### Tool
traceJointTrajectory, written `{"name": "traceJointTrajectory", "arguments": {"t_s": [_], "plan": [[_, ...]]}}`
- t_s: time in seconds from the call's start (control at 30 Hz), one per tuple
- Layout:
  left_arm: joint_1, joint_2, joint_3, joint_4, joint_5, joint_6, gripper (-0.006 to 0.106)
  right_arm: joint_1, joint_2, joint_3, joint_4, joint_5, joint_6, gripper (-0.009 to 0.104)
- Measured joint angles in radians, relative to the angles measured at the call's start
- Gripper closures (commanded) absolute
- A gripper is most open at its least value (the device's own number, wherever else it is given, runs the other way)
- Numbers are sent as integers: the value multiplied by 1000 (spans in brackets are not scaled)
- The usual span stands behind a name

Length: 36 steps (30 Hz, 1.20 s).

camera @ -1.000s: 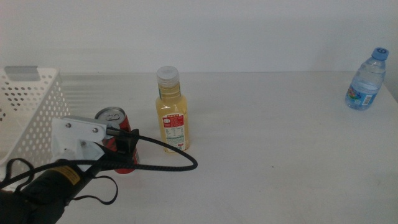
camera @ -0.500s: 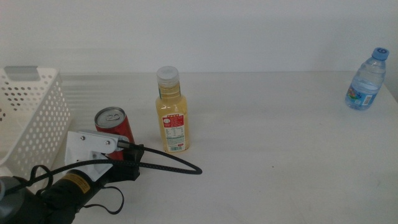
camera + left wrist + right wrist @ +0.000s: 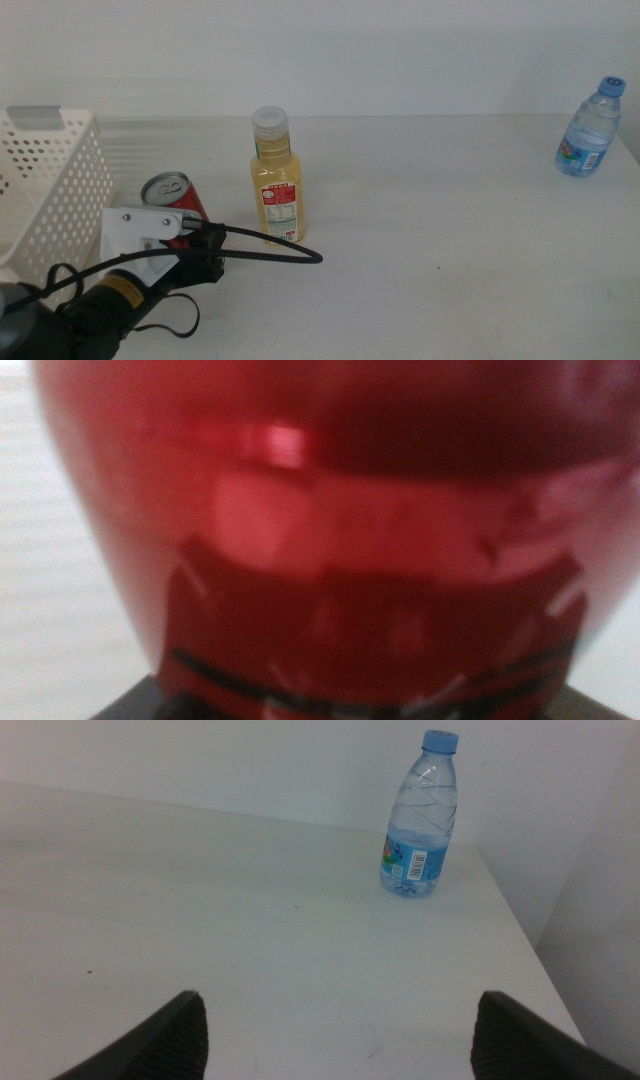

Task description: Use arms to grab the bottles and put them into the dustbin to the left of the table.

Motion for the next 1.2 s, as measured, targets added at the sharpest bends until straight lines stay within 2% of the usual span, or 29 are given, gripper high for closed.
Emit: {"name": "traceJointTrajectory", "arguments": {"t_s": [0.23, 0.43, 0.6, 0.83, 1.03, 1.2], "plan": [[0, -120, 64, 14, 71, -14, 105, 0, 0, 0, 0, 0, 0, 18], [0, -332, 65, 67, 310, -23, 105, 0, 0, 0, 0, 0, 0, 18], [0, -507, 29, 98, 616, -46, 105, 0, 0, 0, 0, 0, 0, 18], [0, -669, -162, 223, 1145, -141, 105, 0, 0, 0, 0, 0, 0, 18], [0, -688, -347, 218, 1547, -179, 105, 0, 0, 0, 0, 0, 0, 18], [0, -688, -466, 163, 1747, -123, 105, 0, 0, 0, 0, 0, 0, 18]]}}
